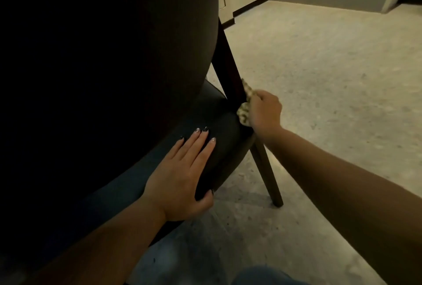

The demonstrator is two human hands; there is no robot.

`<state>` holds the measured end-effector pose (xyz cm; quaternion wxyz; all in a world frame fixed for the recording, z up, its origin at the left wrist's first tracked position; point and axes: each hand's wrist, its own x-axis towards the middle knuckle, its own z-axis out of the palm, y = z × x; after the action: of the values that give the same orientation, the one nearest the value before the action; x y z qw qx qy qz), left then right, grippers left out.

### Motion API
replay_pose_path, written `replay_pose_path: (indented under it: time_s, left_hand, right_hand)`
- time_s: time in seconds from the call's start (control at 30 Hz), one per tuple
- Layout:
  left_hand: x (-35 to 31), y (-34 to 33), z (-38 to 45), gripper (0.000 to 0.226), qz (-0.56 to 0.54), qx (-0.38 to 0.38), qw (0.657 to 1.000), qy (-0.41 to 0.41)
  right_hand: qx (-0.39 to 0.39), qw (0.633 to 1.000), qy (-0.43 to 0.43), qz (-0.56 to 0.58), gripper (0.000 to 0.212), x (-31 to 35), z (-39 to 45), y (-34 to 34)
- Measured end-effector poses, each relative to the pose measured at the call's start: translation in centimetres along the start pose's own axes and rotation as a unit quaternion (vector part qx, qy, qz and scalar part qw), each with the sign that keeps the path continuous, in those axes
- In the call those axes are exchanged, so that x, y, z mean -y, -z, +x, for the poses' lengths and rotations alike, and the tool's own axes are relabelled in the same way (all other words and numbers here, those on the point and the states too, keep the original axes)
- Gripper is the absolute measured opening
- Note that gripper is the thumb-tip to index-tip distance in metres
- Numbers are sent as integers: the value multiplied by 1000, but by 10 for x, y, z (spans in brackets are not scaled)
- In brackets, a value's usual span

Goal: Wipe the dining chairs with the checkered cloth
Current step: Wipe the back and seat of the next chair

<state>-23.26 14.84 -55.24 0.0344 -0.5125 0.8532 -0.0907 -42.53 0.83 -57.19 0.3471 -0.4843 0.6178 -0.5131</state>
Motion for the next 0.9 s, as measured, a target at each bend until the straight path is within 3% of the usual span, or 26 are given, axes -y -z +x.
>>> replay_pose_path:
  time_s: [0.07, 0.1, 0.17, 0.23, 0.3, 0.33, 0.37, 0.4, 0.47, 0.5, 0.6, 0.67, 0.73, 0.8, 0.9]
  left_hand:
    - [0, 0, 0, 99, -1, -3, 1000, 2]
    - [0, 1, 0, 98, -1, -5, 1000, 2]
    - [-1, 2, -1, 97, -3, -7, 1000, 3]
    - [-1, 3, -1, 96, -5, -12, 1000, 6]
    - [-1, 3, -1, 94, -8, -21, 1000, 5]
    - [-1, 3, -1, 93, -14, -25, 1000, 4]
    - [-1, 3, -1, 92, -21, -28, 999, 2]
    - [-1, 3, -1, 91, -27, -33, 999, -1]
    - [0, 3, -2, 88, -37, -44, 998, -3]
    - [1, 2, -3, 86, -48, -48, 998, -2]
    - [1, 1, -6, 76, -84, -70, 994, 8]
    - [3, 1, -7, 71, -93, -87, 992, 18]
    - [3, 1, -8, 68, -95, -93, 991, 26]
    - [2, 1, -10, 68, -94, -98, 990, 34]
    - [0, 5, -12, 66, -80, -101, 990, 55]
  right_hand:
    - [-38, 979, 195, 31, 29, 8, -29, -2]
    - [-6, 955, 296, -1, 33, 8, -36, -4]
    - [131, 886, 428, -124, 37, 14, -32, 1]
    - [231, 727, 545, -347, 37, 31, -7, 9]
    - [244, 566, 614, -493, 31, 58, 24, 15]
    - [227, 525, 638, -516, 26, 68, 36, 16]
    - [206, 506, 649, -530, 22, 73, 42, 15]
    - [198, 502, 639, -548, 21, 71, 40, 13]
    - [211, 555, 573, -565, 28, 52, 21, 5]
    - [207, 606, 548, -538, 32, 40, 8, 2]
    - [172, 837, 403, -329, 32, 28, -20, 0]
    - [171, 911, 302, -225, 31, 27, -28, 5]
    - [203, 934, 247, -159, 34, 25, -35, 11]
    - [250, 917, 256, -173, 44, 23, -43, 16]
    - [239, 892, 282, -261, 50, 8, -46, 19]
